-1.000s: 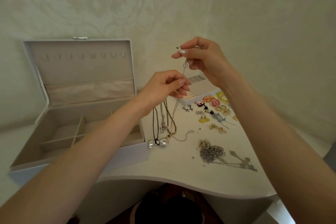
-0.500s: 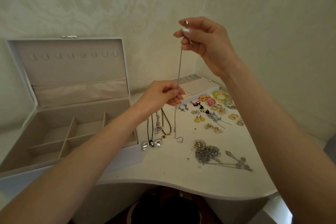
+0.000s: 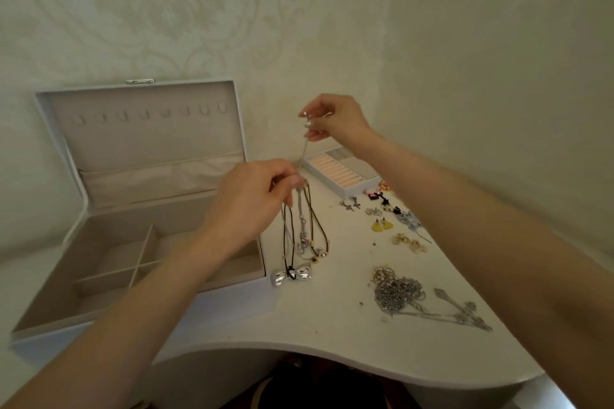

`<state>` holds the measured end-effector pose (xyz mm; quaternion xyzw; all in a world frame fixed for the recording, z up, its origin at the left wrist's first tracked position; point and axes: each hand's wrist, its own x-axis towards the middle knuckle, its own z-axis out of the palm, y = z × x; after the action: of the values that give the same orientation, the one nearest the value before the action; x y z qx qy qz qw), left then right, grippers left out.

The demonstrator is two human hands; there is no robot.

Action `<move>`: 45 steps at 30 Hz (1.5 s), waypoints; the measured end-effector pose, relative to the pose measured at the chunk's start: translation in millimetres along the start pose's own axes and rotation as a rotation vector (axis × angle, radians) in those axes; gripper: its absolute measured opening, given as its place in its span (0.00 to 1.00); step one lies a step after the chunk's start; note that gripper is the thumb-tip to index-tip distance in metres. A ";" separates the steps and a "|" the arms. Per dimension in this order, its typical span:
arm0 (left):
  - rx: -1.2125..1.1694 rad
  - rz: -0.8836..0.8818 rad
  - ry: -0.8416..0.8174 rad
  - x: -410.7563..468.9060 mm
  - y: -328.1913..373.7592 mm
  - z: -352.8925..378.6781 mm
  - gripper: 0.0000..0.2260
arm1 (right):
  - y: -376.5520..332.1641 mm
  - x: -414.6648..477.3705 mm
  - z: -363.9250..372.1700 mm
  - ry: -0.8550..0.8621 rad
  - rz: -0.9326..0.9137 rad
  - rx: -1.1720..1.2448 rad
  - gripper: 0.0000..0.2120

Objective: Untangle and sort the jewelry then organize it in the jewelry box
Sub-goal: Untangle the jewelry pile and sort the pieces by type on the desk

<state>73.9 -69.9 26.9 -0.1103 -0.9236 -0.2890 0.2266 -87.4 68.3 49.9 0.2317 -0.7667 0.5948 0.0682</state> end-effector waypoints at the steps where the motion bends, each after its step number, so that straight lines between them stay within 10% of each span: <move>1: 0.047 -0.002 -0.022 -2.1 -2.3 0.3 0.07 | 7.0 3.9 9.4 -0.018 0.012 -0.038 0.09; 20: 0.836 0.123 -0.483 -29.0 14.2 21.0 0.13 | 111.6 35.6 113.1 -0.276 -0.195 -0.668 0.09; 30: 0.894 0.235 -0.654 -32.1 9.1 21.5 0.04 | 104.9 36.7 109.4 -0.341 -0.097 -0.640 0.08; 45: 0.949 0.350 -0.722 -30.3 13.3 13.0 0.17 | 96.7 26.5 73.9 -0.436 -0.086 -0.634 0.20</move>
<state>100.2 -53.8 9.1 -0.2382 -0.9378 0.2504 -0.0318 -140.4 9.2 -46.1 0.3523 -0.8986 0.2616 -0.0033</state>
